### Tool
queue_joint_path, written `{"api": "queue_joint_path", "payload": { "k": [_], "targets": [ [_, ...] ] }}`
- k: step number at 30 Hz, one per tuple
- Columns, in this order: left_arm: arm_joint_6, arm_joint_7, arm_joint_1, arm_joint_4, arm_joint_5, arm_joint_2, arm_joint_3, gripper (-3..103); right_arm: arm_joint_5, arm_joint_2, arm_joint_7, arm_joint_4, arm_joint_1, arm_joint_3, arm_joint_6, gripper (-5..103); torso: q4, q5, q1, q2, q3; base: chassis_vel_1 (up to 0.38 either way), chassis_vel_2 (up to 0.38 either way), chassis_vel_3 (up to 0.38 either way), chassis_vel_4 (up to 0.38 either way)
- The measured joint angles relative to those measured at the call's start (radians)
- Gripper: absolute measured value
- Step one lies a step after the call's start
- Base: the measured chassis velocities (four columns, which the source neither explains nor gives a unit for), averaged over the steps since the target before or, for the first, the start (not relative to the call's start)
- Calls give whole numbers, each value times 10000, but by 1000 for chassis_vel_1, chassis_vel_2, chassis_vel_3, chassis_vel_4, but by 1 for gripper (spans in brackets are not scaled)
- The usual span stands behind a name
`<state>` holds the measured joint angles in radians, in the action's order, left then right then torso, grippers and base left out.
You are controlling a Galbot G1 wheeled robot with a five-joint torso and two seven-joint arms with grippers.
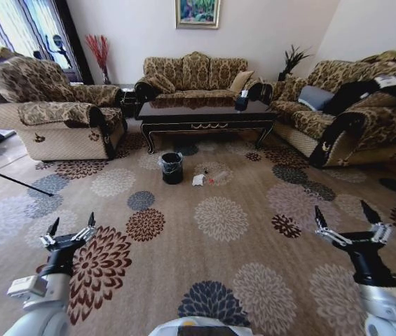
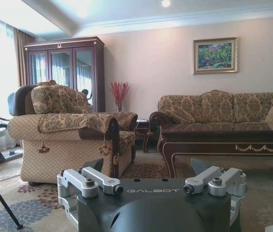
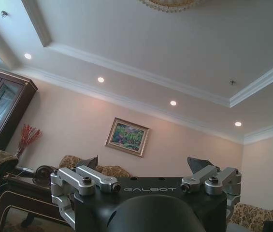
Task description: Move to the front of the table and pick up the trash from the floor, then place it into the trash bin.
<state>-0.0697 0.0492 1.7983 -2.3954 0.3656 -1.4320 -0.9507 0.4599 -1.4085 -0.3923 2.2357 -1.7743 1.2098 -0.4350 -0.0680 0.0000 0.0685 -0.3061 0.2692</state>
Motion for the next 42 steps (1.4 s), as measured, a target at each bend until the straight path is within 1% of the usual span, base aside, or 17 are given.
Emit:
{"api": "queue_joint_path", "payload": {
  "k": [4,7,8,11,13,16,18,20,23,26,28,31,34,36,39,42],
  "targets": [
    [13,4,67,-5,23,-2,-20,100,47,2,19,36,-56,-4,-88,100,-1,0,-52,161,-110,0,0,0,0],
    [270,47,173,-149,17,-10,-39,100,56,3,47,27,-24,23,-241,100,0,-1,-105,306,-199,0,0,0,0],
    [270,47,173,-149,17,-10,-39,100,56,3,47,27,-24,23,-241,100,0,-1,-105,306,-199,0,0,0,0],
    [440,46,211,-650,-13,61,-220,100,181,38,295,196,-23,165,-408,100,0,1,-149,462,-314,0,0,0,0],
    [440,45,193,-782,28,93,-252,100,218,58,344,250,-23,212,-418,100,0,0,-159,501,-342,0,0,0,0],
    [412,37,125,-1034,101,148,-286,100,274,113,410,351,-12,334,-412,100,-1,0,-202,653,-452,0,0,0,0],
    [411,30,105,-942,34,137,-232,100,230,85,409,307,28,284,-407,100,0,0,-224,748,-523,0,0,0,0],
    [412,30,103,-922,22,134,-225,100,220,78,409,297,31,273,-406,100,0,0,-227,758,-529,0,0,0,0],
    [476,35,121,-697,8,101,-209,100,53,-31,392,227,35,126,-442,100,0,0,-284,927,-641,0,0,0,0],
    [473,35,99,-711,89,138,-278,100,46,-19,413,267,40,120,-438,100,-1,0,-315,1001,-685,0,0,0,0],
    [411,41,-3,-798,219,174,-356,100,46,61,493,312,135,138,-337,100,0,0,-340,1122,-780,0,0,0,0],
    [438,43,-23,-790,133,152,-342,100,13,85,515,301,203,138,-292,100,0,0,-350,1200,-845,0,0,0,0],
    [640,36,-16,-470,-256,1,-145,100,-280,19,511,72,248,17,-312,100,0,0,-390,1370,-980,0,0,0,0],
    [645,35,-16,-432,-267,-9,-116,100,-310,11,509,44,250,2,-321,100,0,0,-394,1388,-995,0,0,0,0],
    [579,55,-120,-138,-220,-29,106,100,-406,-3,503,-116,299,-53,-351,100,-1,0,-439,1553,-1112,0,0,0,0],
    [508,70,-141,-36,-147,-23,171,100,-414,2,513,-176,331,-59,-336,100,-1,-1,-458,1635,-1177,0,0,0,0]
  ]
}}
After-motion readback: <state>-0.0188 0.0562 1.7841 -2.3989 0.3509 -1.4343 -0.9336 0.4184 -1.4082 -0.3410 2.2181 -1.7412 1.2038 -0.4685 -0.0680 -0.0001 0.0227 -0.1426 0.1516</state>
